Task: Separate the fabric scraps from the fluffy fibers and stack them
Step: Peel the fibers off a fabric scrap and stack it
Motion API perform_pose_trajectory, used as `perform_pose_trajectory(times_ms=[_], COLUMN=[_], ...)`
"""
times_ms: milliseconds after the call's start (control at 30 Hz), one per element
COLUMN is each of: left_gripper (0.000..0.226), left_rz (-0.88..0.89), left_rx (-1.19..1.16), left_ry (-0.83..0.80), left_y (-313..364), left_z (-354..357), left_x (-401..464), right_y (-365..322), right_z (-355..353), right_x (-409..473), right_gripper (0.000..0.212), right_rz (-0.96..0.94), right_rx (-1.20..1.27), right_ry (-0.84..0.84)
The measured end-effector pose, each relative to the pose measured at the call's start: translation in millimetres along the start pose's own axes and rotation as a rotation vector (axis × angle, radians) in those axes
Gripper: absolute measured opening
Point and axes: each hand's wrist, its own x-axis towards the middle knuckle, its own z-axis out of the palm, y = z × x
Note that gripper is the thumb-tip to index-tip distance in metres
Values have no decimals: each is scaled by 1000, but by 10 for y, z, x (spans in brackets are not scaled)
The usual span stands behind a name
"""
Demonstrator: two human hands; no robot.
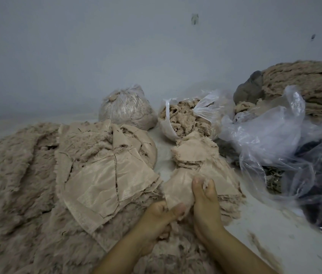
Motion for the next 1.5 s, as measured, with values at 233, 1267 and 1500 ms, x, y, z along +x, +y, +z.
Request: perform_pose_trajectory(times_ms=[233, 1267, 1500], left_gripper=[10, 23, 41], left_rz=[36, 192, 63], left_rx=[165, 166, 433], left_ry=[-110, 326, 366], left_y=[34, 376, 146], left_z=[-57, 210, 48], left_x=[-46, 805, 863], right_y=[-42, -535, -438], right_z=[-46, -572, -763], right_x=[127, 1046, 968], right_gripper=[22, 39, 57], right_rz=[68, -90, -66], right_rx=[167, -657, -1035], right_ry=[114, 65, 163])
